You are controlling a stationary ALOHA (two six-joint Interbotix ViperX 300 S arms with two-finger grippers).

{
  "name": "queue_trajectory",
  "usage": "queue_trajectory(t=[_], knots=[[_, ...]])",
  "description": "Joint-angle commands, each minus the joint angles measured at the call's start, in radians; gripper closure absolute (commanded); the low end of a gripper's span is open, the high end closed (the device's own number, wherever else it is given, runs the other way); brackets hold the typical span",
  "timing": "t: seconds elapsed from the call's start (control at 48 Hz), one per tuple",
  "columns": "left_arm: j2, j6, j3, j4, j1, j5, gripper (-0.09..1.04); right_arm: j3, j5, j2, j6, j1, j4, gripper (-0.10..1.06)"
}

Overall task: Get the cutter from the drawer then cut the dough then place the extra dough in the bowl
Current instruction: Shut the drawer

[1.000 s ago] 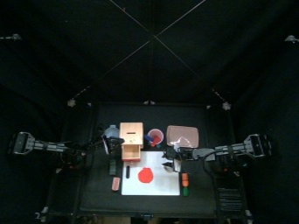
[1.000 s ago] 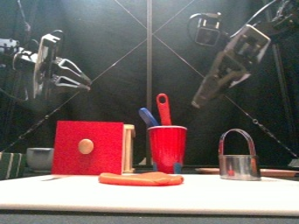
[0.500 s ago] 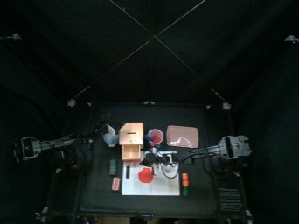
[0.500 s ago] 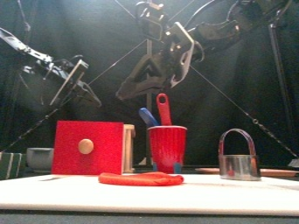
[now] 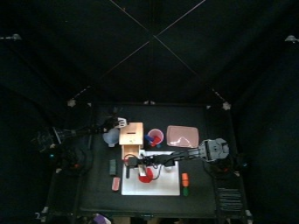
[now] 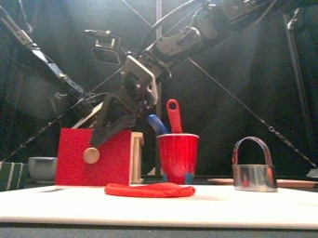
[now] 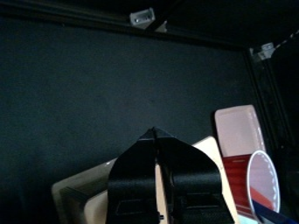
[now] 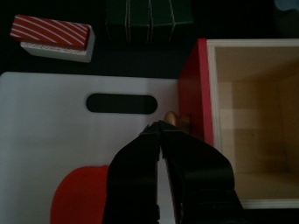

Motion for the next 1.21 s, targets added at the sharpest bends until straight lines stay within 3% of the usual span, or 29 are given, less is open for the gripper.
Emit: queue_trajectory(t=[0.021, 0.417, 1.021, 1.208], knots=[[-0.008, 0.002, -0.020, 0.005, -0.003, 0.012, 0.65, -0.060, 0.041, -0.008, 0.002, -0.011, -0.028, 0.64], [-0.009, 0.003, -0.014, 0.005, -0.003, 0.034, 0.65, -0.115, 0.127, 0.017, 0.006, -0.058, -0.077, 0.64], [-0.009, 0.002, -0.011, 0.005, -0.003, 0.038, 0.65, -0.138, 0.150, 0.002, 0.006, -0.092, -0.112, 0.64], [-0.009, 0.002, -0.012, 0.005, -0.003, 0.038, 0.65, -0.147, 0.152, 0.002, 0.008, -0.121, -0.124, 0.64]])
